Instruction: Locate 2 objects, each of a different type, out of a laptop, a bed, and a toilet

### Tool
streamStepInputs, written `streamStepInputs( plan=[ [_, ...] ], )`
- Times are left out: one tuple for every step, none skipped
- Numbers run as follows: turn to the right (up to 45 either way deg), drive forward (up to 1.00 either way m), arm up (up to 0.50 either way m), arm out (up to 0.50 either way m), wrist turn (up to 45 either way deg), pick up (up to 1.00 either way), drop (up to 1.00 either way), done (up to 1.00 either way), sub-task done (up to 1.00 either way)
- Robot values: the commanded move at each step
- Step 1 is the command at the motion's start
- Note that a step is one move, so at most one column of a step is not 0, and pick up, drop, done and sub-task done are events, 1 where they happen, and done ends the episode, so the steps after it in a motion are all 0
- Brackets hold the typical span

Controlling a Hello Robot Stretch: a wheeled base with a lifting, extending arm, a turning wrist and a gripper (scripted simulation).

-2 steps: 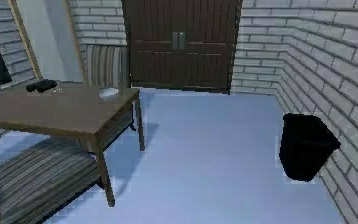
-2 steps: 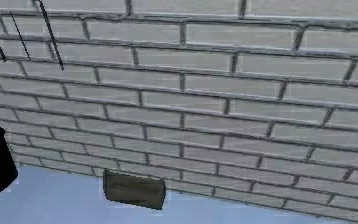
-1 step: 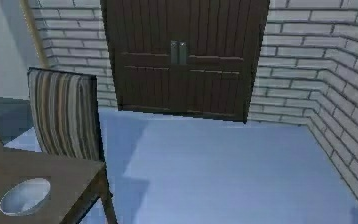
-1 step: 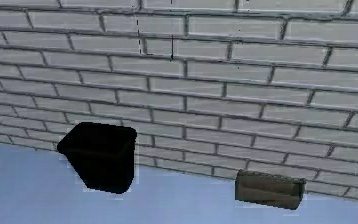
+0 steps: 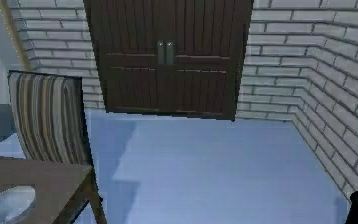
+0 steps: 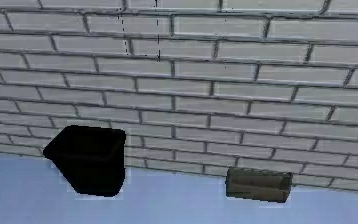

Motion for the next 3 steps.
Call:
streamStepInputs(
  plan=[
    [0.0,0.95,0.0,0.0,0.0,0.0,0.0,0.0,0.0],
    [-33.0,0.0,0.0,0.0,0.0,0.0,0.0,0.0,0.0],
    [0.0,1.0,0.0,0.0,0.0,0.0,0.0,0.0,0.0]
  ],
)
